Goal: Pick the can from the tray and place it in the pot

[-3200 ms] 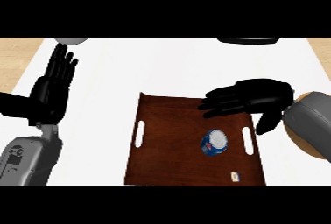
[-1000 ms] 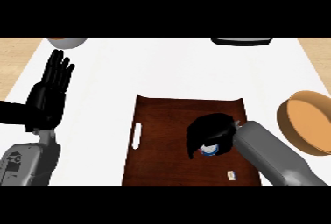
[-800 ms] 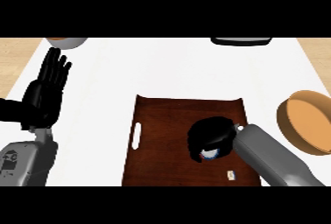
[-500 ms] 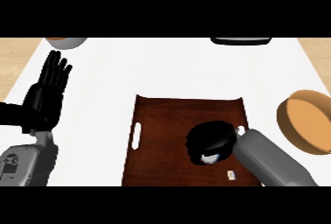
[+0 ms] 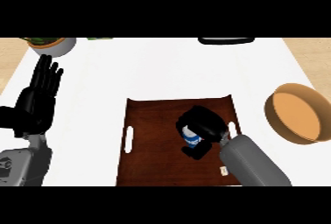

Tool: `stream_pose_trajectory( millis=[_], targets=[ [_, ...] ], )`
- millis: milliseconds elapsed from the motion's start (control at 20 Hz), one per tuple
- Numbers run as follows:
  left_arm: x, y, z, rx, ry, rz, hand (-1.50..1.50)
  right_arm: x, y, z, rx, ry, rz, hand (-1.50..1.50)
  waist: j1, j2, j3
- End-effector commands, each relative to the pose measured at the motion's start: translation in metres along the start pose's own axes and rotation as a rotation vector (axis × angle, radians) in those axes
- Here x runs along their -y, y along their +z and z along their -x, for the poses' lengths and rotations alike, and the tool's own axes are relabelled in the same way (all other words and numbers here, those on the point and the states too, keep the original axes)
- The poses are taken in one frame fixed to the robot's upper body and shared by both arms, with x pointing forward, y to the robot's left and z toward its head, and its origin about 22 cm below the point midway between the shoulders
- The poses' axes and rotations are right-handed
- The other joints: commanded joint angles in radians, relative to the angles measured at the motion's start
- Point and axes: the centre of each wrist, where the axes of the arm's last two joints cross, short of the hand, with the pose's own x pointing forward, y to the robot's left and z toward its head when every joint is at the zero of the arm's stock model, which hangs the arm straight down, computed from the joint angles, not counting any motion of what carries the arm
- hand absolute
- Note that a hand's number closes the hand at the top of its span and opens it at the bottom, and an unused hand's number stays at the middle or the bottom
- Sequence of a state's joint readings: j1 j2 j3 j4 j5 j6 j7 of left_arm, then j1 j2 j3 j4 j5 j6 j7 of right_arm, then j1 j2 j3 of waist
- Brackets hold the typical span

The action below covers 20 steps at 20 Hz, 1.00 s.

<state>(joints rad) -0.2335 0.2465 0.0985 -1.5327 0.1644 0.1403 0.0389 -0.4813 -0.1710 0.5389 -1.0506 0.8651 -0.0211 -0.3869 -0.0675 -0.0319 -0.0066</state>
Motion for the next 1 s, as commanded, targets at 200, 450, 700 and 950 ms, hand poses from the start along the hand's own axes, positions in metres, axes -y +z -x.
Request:
stream_pose_trajectory(
  millis=[200,450,700,950],
  targets=[
    [-0.009,0.002,0.005,-0.014,-0.003,-0.037,0.0,0.036,-0.037,-0.049,-0.533,-0.029,0.408,1.5,-0.022,-0.01,0.0],
    [-0.018,0.007,0.003,-0.021,-0.01,-0.043,0.0,0.089,-0.036,-0.073,-0.748,0.072,0.66,1.5,-0.022,-0.014,0.001],
    [-0.019,0.017,0.004,-0.019,0.005,-0.017,0.0,0.125,-0.009,-0.097,-0.936,0.18,0.884,1.5,0.002,-0.004,0.004],
    [0.005,0.01,-0.004,0.005,0.024,0.014,0.0,0.168,0.049,-0.121,-1.063,0.228,0.993,1.5,0.023,0.017,0.006]
  ],
)
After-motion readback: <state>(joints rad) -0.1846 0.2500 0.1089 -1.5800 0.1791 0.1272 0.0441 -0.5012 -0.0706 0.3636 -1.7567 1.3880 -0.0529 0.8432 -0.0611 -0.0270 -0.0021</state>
